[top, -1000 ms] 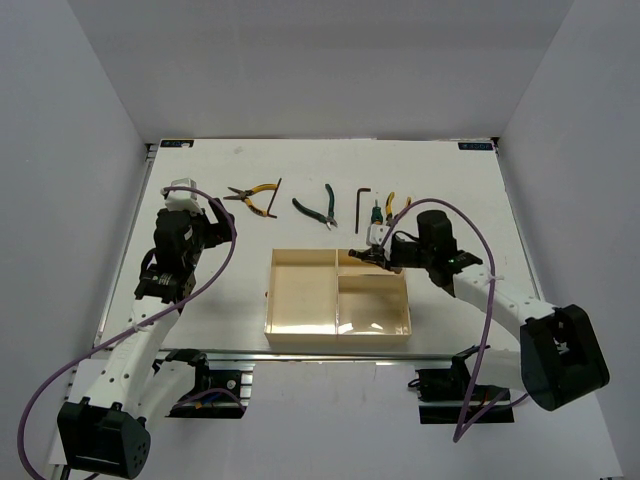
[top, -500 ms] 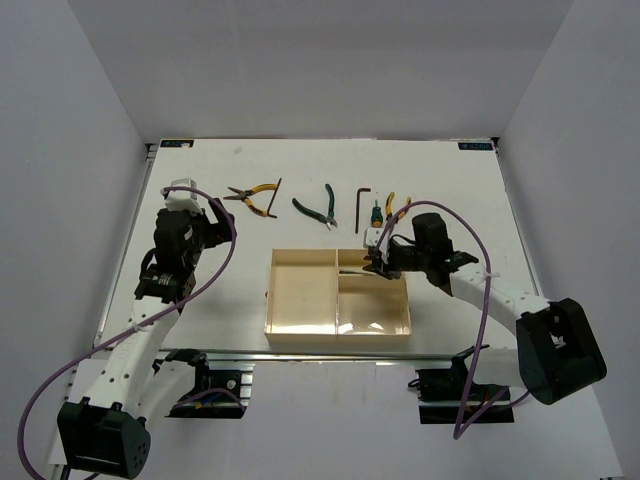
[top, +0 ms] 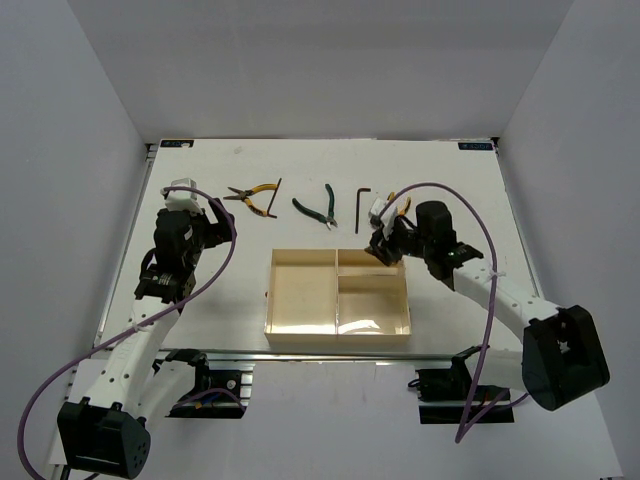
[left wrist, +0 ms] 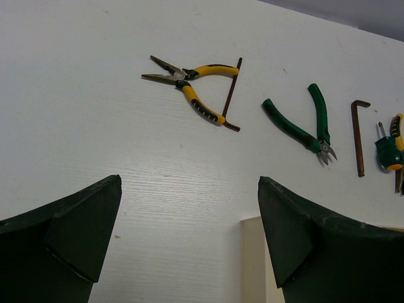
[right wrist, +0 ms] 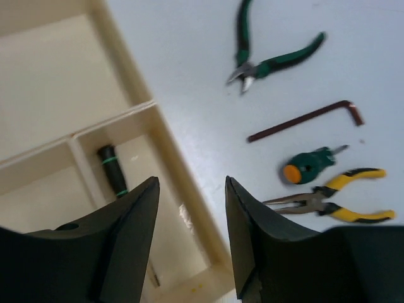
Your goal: Sort the tools into containers
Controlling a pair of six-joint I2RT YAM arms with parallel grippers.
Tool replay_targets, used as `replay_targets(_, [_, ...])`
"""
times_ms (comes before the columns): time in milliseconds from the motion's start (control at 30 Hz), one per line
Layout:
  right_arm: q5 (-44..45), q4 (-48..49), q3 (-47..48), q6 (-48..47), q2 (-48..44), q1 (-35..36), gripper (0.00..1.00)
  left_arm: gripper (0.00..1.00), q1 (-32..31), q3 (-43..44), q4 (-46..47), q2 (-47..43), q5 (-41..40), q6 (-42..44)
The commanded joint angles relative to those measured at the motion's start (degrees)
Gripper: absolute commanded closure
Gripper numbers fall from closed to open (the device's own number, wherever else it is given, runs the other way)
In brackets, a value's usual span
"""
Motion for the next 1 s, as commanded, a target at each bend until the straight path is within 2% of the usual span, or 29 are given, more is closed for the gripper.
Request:
replay_targets(0, [11.5,2.8,7.8,12.2,0.8,-0.1,0.48,0.02,-0.3,2.1,0.1,-0.2,-0.1,-0.3])
replay_targets(133, [28.7,0.1,13.6,21.5,4.5,-0.2,0.45,0.02,-0.3,2.1,0.0,-0.3,-0.3,-0.3])
replay_targets(200, [38.5,-1.1,16.3,27.2,6.4,-0.3,0.38,0.02,-0.3,2.1,0.0,-0.2,-0.2,-0.4])
replay_targets(300, [47.9,-3.0,18.1,34.1,8.6,-0.2,0.31,0.02,-0.3,2.1,0.0,-0.2,-0.1,-0.3])
replay_targets(433, [56.2,-4.4,20.4,43.8,10.7,-0.4,0.22,0.02,-0.3,2.1,-0.2,-0.1,-0.2,-0.4])
replay_targets(467, [57.2,-7.9,21.2,46.0,12.1,-1.1,0.15,0.02,-0.3,2.2,-0.2,0.0,-0.3,-0.4])
replay_targets(500, [59.4,-9.5,22.2,48.4,12.9,-1.2,0.15,0.02,-0.3,2.1,-0.1,0.0,-0.3,-0.3])
replay_targets(600, [60.7,-15.7,27.4,55.9,17.7,-2.0,0.19,0.02,-0.3,2.2,-0.3,-0.1,-0.5,-0.3])
replay_targets(667, [59.9,-18.4,32.4,57.5,22.5,-2.8,0.21,0.02,-0.3,2.3,-0.4,-0.2,-0.7,-0.3])
replay_targets(767, [60.0,-28.8,41.0,60.3,30.0,-3.6,0.26,0.02,-0.3,2.1,-0.5,-0.4,-0.9,-0.3])
replay_targets(833, [59.5,-30.9,44.0,61.6,33.2,-4.4,0.29,0.02,-0.3,2.1,-0.4,-0.5,-0.6,-0.4])
replay_targets(967, [56.8,-31.6,46.0,62.9,38.5,-6.1,0.44,0.02,-0.3,2.1,-0.4,-0.3,-0.3,-0.4])
